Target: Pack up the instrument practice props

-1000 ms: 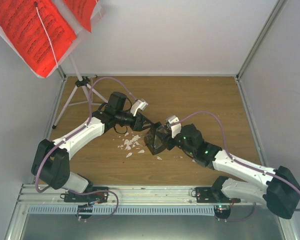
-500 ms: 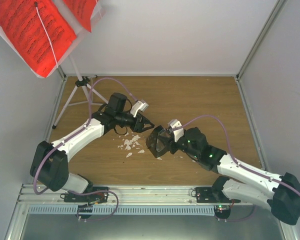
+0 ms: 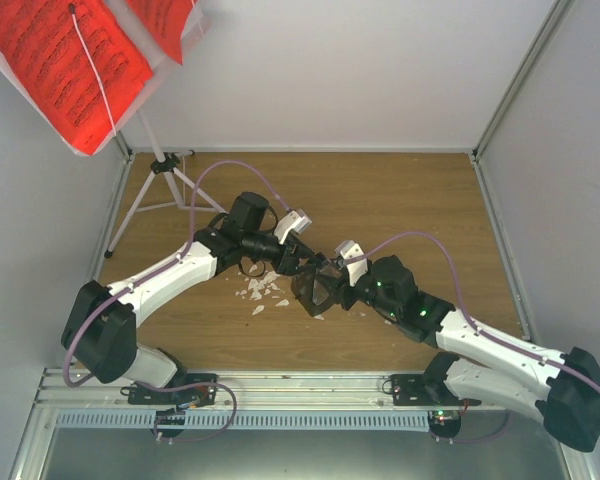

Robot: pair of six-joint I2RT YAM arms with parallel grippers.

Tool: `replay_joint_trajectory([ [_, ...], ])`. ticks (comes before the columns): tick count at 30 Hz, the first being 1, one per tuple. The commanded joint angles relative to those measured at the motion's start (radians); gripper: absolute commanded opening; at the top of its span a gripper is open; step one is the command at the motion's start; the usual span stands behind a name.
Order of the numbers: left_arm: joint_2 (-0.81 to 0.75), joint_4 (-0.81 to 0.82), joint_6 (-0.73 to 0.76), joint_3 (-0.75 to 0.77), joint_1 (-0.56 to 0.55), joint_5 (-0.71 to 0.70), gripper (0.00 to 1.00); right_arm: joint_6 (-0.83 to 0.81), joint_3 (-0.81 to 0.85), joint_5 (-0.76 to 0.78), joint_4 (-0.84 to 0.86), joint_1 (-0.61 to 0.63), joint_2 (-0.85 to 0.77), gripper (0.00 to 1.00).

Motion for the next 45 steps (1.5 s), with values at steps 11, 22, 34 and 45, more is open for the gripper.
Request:
replay_joint_trajectory([
  [11, 0.03, 0.015, 0.005, 0.006, -0.012, -0.023, 0.39, 0.014, -0.029, 0.03, 0.043, 0.006, -0.058, 0.65],
  [22, 0.021, 0.009, 0.017, 0.003, -0.012, -0.019, 0.38, 0.051, -0.048, 0.083, 0.041, 0.004, -0.086, 0.64],
  [34, 0.02, 0.001, 0.025, 0.002, -0.012, -0.017, 0.36, 0.051, -0.046, 0.045, 0.105, 0.001, -0.039, 0.57],
  [45, 0.018, 0.006, 0.016, -0.007, -0.021, -0.021, 0.33, 0.039, -0.043, 0.039, 0.118, 0.0, -0.002, 0.48],
])
